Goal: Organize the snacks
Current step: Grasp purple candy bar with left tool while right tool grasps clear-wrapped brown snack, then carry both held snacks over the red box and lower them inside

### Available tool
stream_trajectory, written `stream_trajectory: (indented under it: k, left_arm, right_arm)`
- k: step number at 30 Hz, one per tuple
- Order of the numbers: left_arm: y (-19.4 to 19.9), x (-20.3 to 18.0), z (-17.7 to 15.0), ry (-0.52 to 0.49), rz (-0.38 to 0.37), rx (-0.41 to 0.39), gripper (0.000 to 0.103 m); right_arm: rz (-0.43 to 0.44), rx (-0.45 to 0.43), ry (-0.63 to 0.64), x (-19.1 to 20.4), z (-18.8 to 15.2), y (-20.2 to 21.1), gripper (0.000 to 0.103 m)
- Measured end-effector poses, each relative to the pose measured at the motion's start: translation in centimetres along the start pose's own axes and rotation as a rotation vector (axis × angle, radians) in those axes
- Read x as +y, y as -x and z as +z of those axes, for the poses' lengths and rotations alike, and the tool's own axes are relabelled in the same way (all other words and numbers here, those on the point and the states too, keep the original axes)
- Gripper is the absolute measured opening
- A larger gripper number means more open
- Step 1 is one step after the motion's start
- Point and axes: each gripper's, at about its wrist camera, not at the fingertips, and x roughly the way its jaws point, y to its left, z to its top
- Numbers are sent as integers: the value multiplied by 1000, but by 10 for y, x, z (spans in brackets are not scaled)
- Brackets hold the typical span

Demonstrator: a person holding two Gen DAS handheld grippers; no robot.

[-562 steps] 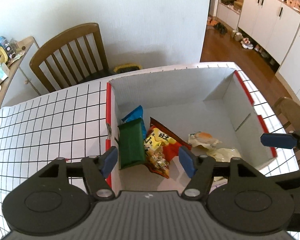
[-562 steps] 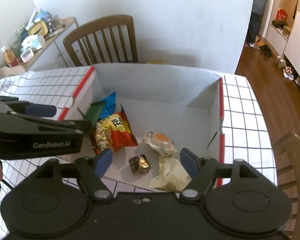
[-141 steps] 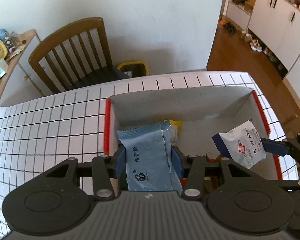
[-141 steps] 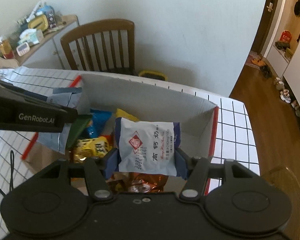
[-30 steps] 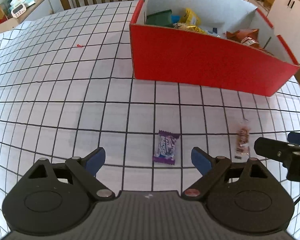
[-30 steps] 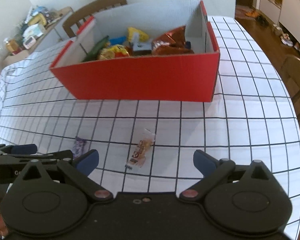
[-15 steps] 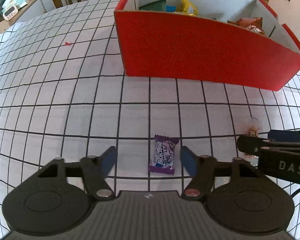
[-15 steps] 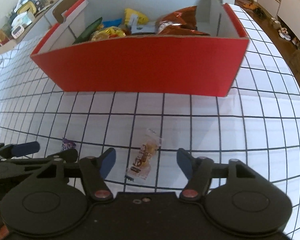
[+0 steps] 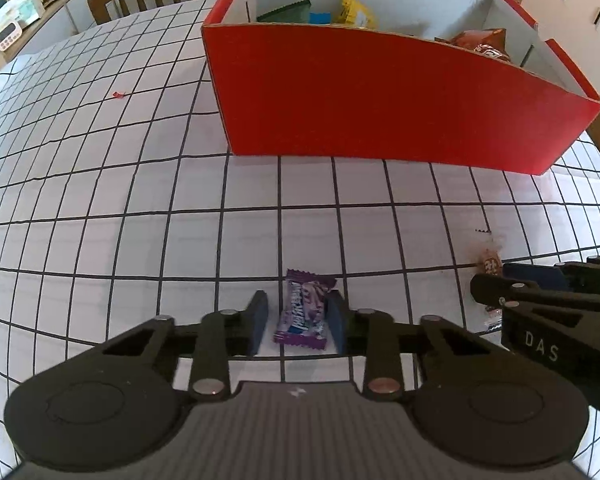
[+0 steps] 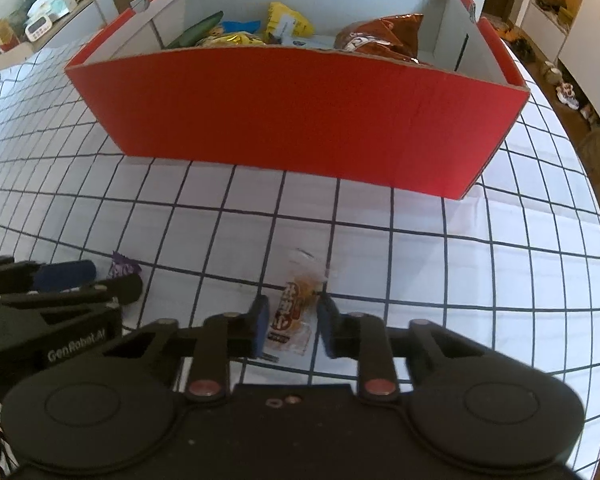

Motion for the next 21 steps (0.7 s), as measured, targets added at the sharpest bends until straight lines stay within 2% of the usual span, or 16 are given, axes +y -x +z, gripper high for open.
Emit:
stream_trajectory:
  k: [6,11,21]
  left_arm:
    - [2,5,-2,31,-17,1,20]
    - [9,9,-8,62,-33,-9,19]
    - [53,8,-13,103,-59,-73,19]
  right_arm:
    - [30,-10,-11,-11,-8,5,17]
    - [75,-25,-45,-26,-16,20,17]
    - [160,-94,-35,-36,-27,62,17]
